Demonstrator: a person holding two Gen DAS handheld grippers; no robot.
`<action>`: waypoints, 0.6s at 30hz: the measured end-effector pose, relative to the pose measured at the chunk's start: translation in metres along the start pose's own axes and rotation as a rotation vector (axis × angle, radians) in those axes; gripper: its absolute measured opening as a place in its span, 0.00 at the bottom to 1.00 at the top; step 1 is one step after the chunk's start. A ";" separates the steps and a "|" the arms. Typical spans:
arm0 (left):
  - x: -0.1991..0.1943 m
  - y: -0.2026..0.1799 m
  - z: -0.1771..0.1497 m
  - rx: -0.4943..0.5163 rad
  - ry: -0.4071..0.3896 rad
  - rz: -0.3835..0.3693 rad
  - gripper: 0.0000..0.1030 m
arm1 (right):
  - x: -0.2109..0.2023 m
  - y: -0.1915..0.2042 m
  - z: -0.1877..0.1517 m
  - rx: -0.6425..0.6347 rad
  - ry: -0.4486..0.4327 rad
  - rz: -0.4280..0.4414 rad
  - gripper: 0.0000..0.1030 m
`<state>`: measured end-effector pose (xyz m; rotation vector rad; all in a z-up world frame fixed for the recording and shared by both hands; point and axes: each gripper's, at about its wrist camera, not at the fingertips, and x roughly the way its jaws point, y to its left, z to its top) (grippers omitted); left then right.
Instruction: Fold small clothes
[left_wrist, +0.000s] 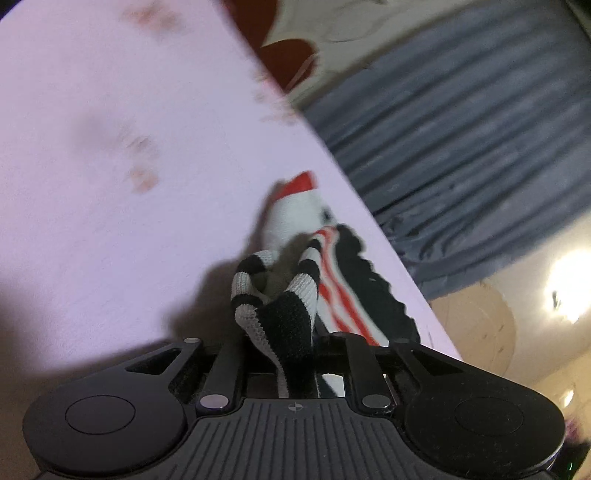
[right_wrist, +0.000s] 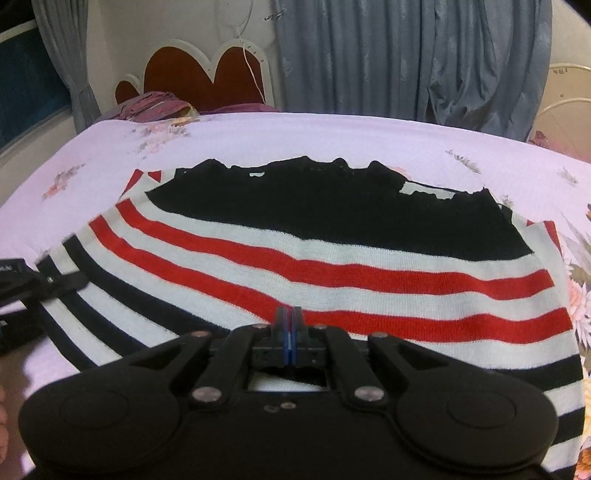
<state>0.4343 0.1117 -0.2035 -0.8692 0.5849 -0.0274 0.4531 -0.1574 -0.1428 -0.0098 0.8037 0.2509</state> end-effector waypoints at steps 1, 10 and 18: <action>-0.002 -0.012 0.002 0.035 -0.009 -0.006 0.13 | 0.002 0.000 0.001 0.002 0.001 -0.001 0.01; 0.008 -0.181 -0.009 0.462 0.061 -0.102 0.12 | -0.040 -0.055 0.000 0.238 -0.102 0.083 0.04; 0.097 -0.277 -0.123 0.735 0.469 -0.084 0.20 | -0.113 -0.180 -0.030 0.580 -0.218 0.039 0.28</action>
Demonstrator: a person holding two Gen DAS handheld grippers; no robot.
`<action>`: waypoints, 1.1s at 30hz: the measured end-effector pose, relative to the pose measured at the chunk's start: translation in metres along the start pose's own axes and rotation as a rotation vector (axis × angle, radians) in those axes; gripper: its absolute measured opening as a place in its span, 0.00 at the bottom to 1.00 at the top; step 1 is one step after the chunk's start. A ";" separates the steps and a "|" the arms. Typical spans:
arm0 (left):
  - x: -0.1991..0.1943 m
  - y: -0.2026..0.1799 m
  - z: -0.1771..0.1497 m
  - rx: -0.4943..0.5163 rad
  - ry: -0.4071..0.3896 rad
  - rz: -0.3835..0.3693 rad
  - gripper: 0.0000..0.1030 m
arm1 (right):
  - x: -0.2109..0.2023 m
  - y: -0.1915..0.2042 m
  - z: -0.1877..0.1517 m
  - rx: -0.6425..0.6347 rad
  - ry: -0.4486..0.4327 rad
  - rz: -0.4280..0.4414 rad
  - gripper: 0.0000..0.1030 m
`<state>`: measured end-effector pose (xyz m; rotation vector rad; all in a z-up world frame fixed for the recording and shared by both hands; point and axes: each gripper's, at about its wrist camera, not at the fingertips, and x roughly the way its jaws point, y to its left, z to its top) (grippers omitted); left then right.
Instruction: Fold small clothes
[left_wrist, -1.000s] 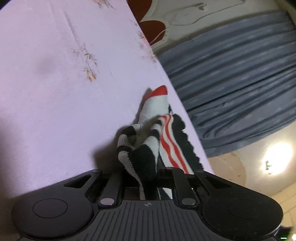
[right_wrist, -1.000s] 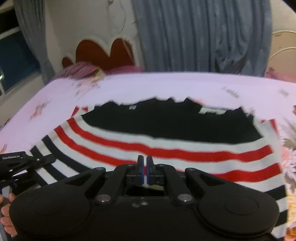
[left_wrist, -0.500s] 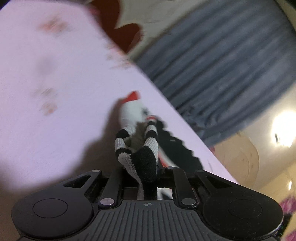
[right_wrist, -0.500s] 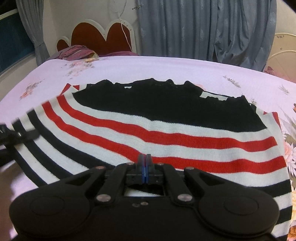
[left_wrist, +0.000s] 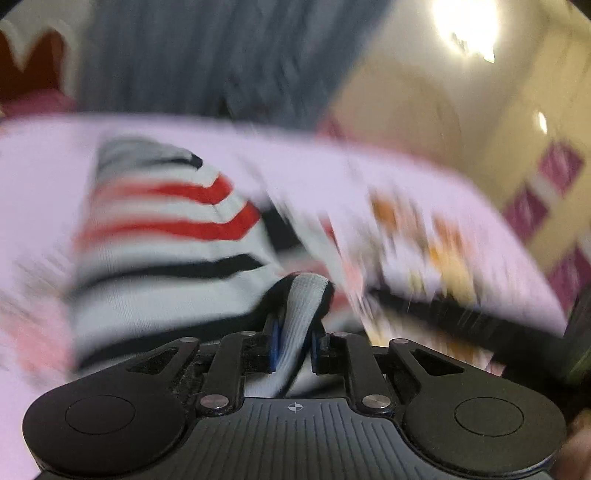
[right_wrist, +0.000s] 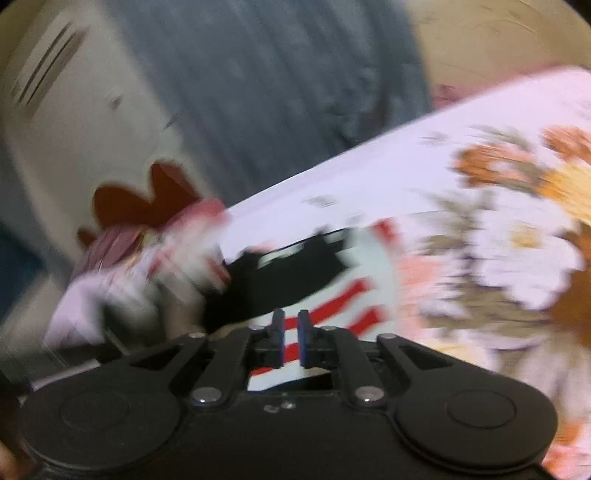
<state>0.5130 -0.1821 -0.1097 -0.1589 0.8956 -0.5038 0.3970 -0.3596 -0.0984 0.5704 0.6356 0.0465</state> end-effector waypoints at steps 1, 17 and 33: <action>0.009 -0.008 -0.005 0.018 0.040 0.003 0.25 | -0.005 -0.013 0.004 0.044 -0.002 0.002 0.42; -0.080 0.153 -0.007 -0.287 -0.186 0.068 0.25 | 0.063 0.014 0.011 -0.003 0.207 0.187 0.62; -0.037 0.105 -0.006 -0.112 -0.173 0.001 0.25 | 0.025 0.081 0.005 -0.413 0.051 0.103 0.21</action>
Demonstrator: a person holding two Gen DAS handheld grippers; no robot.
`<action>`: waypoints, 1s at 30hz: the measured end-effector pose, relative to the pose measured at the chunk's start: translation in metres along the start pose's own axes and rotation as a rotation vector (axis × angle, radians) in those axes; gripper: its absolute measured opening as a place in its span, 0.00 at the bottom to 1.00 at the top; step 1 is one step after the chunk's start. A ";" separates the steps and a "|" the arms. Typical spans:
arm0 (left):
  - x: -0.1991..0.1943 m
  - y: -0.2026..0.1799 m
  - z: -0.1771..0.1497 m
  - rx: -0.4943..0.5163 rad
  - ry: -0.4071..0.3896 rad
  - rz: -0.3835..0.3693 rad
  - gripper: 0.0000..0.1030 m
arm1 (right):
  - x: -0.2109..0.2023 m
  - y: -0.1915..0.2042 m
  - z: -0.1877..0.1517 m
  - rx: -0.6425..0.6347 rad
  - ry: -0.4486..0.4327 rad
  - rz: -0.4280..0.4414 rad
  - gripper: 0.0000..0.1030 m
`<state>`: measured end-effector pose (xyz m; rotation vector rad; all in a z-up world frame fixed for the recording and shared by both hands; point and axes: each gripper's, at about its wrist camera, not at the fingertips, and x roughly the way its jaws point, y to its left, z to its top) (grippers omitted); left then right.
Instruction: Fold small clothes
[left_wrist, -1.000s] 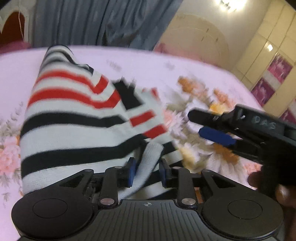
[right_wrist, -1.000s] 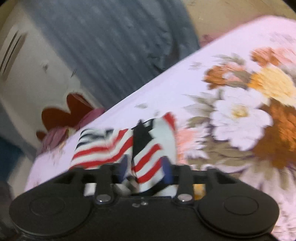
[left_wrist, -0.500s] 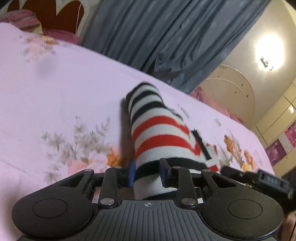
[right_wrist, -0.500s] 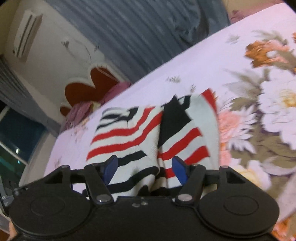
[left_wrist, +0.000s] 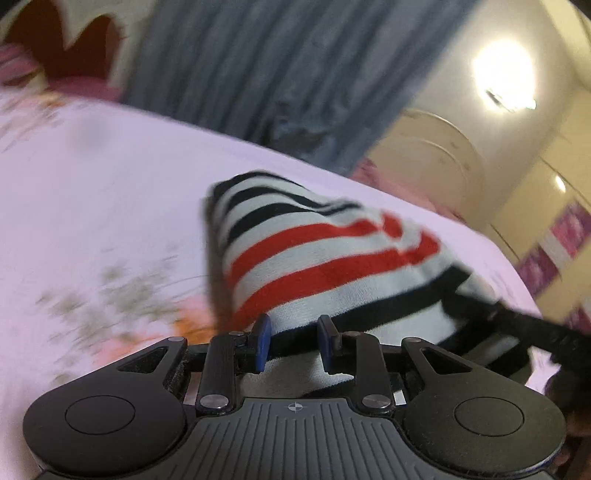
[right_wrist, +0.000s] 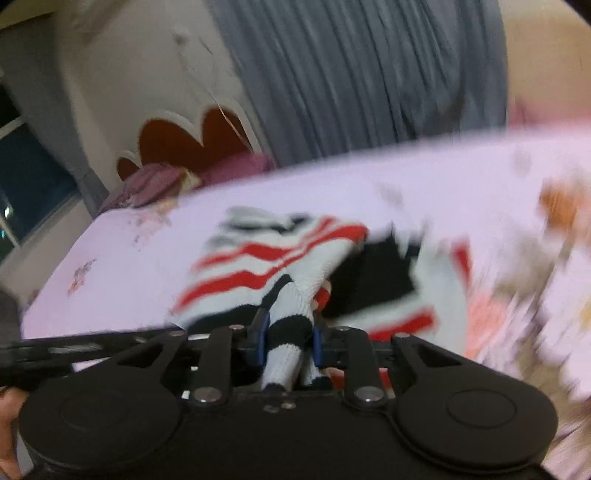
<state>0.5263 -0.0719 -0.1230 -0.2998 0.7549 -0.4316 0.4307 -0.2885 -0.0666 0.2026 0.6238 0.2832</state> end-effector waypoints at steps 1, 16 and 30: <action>0.005 -0.012 0.001 0.040 0.020 0.005 0.25 | -0.012 -0.002 0.000 -0.018 -0.023 -0.027 0.21; 0.025 -0.044 0.024 0.224 0.078 0.102 0.25 | 0.020 -0.105 -0.021 0.305 0.058 -0.057 0.46; 0.079 -0.068 0.024 0.379 0.207 0.107 0.25 | 0.054 -0.114 -0.026 0.181 0.092 -0.179 0.10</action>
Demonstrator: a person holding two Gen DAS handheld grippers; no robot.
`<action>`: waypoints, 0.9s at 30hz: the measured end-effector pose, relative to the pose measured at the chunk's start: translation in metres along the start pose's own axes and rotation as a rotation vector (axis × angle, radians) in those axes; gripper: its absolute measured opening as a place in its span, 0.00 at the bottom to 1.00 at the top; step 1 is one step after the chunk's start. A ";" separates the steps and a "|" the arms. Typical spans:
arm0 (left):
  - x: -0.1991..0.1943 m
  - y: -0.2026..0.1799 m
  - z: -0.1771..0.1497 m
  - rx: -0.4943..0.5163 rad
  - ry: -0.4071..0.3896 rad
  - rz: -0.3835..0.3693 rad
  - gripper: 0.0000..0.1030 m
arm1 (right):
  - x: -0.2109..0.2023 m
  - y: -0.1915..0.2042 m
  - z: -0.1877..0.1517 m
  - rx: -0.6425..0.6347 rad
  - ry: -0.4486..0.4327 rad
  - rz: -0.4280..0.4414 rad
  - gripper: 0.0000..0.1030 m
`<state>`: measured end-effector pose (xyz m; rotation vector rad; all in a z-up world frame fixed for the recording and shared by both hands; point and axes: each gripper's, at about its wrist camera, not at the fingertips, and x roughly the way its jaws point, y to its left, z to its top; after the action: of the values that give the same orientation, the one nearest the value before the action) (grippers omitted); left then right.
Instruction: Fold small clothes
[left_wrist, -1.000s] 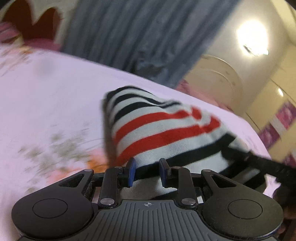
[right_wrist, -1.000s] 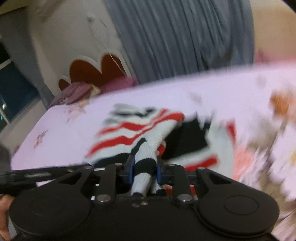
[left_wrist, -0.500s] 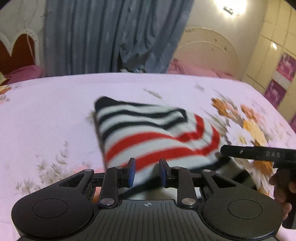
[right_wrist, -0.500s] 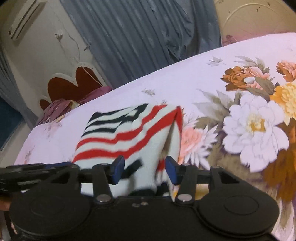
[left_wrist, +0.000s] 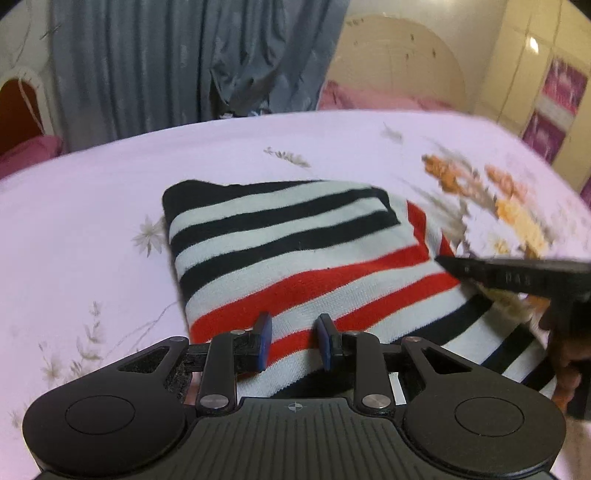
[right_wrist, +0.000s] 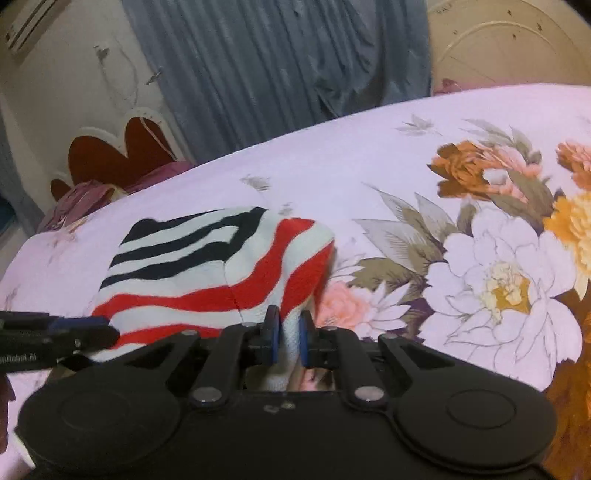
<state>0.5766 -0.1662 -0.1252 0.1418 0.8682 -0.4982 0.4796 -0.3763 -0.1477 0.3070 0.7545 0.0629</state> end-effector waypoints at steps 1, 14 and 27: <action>0.000 -0.003 0.000 0.019 0.002 0.011 0.25 | 0.001 0.002 0.002 -0.012 0.007 -0.009 0.11; -0.097 -0.009 -0.069 -0.111 -0.149 -0.003 0.25 | -0.095 0.034 -0.010 -0.136 -0.076 0.078 0.25; -0.072 -0.025 -0.114 -0.146 -0.074 0.095 0.25 | -0.070 0.065 -0.075 -0.479 0.044 -0.012 0.08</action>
<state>0.4466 -0.1265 -0.1423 0.0305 0.8187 -0.3484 0.3808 -0.3068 -0.1328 -0.1553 0.7603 0.2357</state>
